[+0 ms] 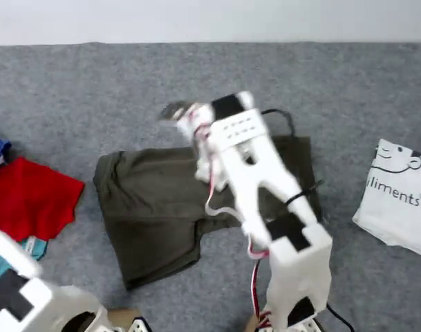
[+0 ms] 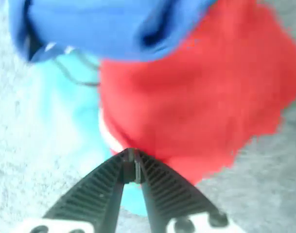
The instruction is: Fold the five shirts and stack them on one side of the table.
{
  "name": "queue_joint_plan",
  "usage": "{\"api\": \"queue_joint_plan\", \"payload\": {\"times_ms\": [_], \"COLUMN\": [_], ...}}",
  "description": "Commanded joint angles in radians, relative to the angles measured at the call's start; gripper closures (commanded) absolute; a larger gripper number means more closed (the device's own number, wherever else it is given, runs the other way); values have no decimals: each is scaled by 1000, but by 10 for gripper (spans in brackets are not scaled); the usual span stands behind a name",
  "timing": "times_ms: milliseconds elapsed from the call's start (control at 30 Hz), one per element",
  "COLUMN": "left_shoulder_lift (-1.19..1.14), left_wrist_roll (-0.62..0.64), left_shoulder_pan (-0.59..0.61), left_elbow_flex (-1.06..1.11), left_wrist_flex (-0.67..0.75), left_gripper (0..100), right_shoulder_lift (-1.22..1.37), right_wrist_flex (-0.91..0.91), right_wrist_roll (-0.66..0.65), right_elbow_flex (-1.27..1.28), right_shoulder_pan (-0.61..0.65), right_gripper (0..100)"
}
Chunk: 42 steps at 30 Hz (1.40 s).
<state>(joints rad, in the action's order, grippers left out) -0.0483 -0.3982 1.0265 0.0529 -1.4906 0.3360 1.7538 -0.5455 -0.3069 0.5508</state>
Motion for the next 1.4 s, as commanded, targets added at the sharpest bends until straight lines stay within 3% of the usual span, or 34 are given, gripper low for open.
{"api": "queue_joint_plan", "payload": {"times_ms": [0,67,267,600,1233,1367], "left_shoulder_lift": [-28,-44,-54,-48,-46,-46], "left_wrist_roll": [-34,-52,-55,-98,-106,-104], "left_shoulder_pan": [66,84,100,106,133,130], "left_elbow_flex": [-15,-15,-15,-15,-16,-16], "left_wrist_flex": [44,49,51,51,49,46], "left_gripper": [994,994,994,994,994,994], "right_shoulder_lift": [-133,-162,-177,-73,225,229], "right_wrist_flex": [41,38,22,-59,-341,-352], "right_wrist_roll": [8,8,12,14,12,12], "right_elbow_flex": [120,176,265,285,281,279], "right_shoulder_pan": [136,209,372,619,636,636], "right_gripper": [983,965,768,765,768,873]}}
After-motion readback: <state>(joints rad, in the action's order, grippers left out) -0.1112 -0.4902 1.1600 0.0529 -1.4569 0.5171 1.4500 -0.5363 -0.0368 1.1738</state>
